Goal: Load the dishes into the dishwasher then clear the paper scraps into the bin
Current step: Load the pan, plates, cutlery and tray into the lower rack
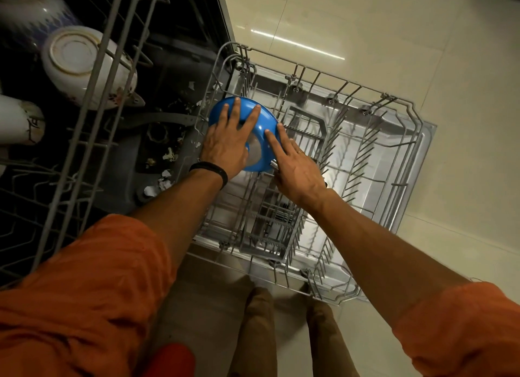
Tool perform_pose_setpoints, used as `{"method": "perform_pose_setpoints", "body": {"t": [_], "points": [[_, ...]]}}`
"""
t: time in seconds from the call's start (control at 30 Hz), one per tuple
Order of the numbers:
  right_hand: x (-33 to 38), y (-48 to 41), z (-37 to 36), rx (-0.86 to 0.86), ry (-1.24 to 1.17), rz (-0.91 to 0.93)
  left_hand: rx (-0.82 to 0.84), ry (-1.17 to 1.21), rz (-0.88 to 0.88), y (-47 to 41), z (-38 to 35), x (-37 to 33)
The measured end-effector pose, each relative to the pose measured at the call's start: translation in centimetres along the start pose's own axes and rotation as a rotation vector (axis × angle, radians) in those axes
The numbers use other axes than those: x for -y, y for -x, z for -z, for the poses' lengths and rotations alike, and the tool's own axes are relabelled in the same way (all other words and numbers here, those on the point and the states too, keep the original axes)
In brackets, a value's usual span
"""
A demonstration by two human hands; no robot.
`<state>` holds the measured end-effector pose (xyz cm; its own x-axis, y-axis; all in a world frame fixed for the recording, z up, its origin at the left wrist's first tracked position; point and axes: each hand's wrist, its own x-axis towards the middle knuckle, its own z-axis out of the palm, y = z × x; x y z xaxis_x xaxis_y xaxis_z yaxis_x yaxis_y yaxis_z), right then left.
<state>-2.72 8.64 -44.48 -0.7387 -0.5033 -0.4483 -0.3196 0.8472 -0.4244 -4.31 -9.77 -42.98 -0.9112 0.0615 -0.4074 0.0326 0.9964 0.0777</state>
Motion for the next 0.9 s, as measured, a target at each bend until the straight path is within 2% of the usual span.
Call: {"method": "perform_pose_setpoints", "body": {"t": [0.27,0.47,0.63,0.9], "points": [[-0.5,1.7,-0.9,0.003,0.024,-0.002,-0.001,-0.045,-0.023,0.1,0.3,-0.7],[0.1,2.5,1.2,-0.019,0.041,0.005,0.018,-0.037,-0.009,1.8,1.5,-1.8],[1.3,5.5,6.0,-0.032,0.054,0.008,0.014,0.025,0.045,4.9,5.7,-3.7],[6.3,15.4,18.5,-0.131,-0.048,0.012,-0.018,0.121,0.122,14.7,17.9,-8.8]]}}
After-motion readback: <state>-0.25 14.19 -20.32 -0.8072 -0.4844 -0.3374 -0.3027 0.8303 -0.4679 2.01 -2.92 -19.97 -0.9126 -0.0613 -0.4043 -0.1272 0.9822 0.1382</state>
